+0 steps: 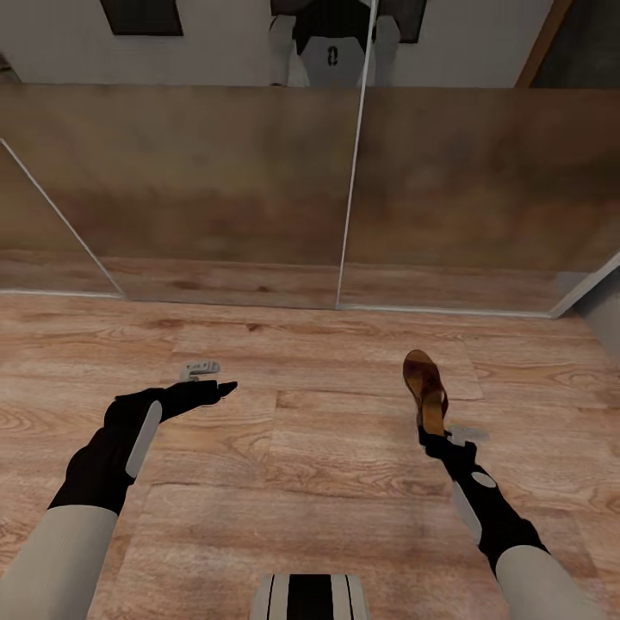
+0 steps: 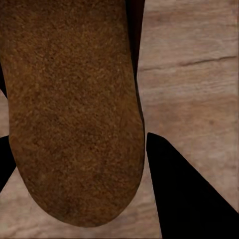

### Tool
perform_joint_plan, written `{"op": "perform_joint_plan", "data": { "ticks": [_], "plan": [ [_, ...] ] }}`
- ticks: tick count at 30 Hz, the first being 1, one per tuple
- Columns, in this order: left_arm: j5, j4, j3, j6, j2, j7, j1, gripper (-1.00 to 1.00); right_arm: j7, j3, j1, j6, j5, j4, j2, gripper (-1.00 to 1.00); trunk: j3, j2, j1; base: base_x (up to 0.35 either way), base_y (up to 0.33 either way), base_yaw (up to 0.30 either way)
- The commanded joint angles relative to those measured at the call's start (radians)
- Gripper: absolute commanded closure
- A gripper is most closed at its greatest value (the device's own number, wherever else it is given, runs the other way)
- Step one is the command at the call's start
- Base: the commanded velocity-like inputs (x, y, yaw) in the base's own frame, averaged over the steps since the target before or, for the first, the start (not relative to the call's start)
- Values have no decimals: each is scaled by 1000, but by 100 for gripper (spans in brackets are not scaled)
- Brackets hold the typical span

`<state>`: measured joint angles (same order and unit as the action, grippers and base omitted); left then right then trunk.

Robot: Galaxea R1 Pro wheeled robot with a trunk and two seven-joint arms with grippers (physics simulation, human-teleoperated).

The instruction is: Pick up the two gym shoes and the two sandals from the corridor floor and place them onto the hallstand (shoe rack) in the corridor, making sure they are on the rack and not on the floor. Arrange them so the two gym shoes are next to each other and the two sandals are next to each other.

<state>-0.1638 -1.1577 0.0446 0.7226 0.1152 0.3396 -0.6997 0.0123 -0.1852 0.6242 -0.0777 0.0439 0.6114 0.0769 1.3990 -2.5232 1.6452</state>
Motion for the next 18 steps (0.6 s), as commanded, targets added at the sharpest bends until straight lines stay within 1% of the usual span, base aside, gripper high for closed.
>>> {"op": "perform_joint_plan", "data": {
  "ticks": [1, 3, 5, 7, 9, 10, 12, 13, 15, 18],
  "plan": [
    [-7, 1, 1, -3, 0, 0, 2, -100, 3, -1, 0, 21, 7, 50, -1, 100, -5, 0, -1, 0, 0, 0],
    [-8, 3, 1, -13, 0, 0, 12, -100, 4, -1, 0, 44, 8, 107, -2, 100, -16, 1, -2, 0, 0, 0],
    [-7, 10, 1, -24, 0, -2, 24, -100, 4, 0, 0, 52, 9, 128, -2, 100, -27, 1, -2, 0, 0, 0],
    [-7, 39, 1, -60, 0, -8, 40, -100, 4, 1, 0, 59, 8, 143, -3, 100, -38, 1, -3, 0, 0, 0],
    [-8, 75, 1, -95, 0, -12, 45, -100, 4, 1, 0, 62, 8, 147, -3, 100, -49, 2, -4, 0, 0, 0],
    [-8, 139, 1, -156, -1, -18, 47, -100, 5, 1, 0, 64, 8, 148, -3, 100, -54, 2, -5, 0, 0, 0],
    [-7, 190, 1, -221, -3, -21, 49, -100, 5, 2, 0, 65, 8, 148, -3, 100, -64, 3, -6, 0, 0, 0],
    [-7, 202, 1, -243, -4, -24, 49, -100, 5, 2, 0, 68, 8, 149, -3, 100, -68, 3, -6, 0, 0, 0],
    [-7, 216, 1, -266, -5, -27, 49, -100, 5, 3, 0, 79, 6, 149, -3, 100, -76, 3, -7, 0, 0, 0],
    [-7, 228, 1, -279, -6, -29, 49, -100, 7, 3, 0, 86, 7, 149, -3, 100, -88, 4, -8, 0, 0, 0]
  ]
}}
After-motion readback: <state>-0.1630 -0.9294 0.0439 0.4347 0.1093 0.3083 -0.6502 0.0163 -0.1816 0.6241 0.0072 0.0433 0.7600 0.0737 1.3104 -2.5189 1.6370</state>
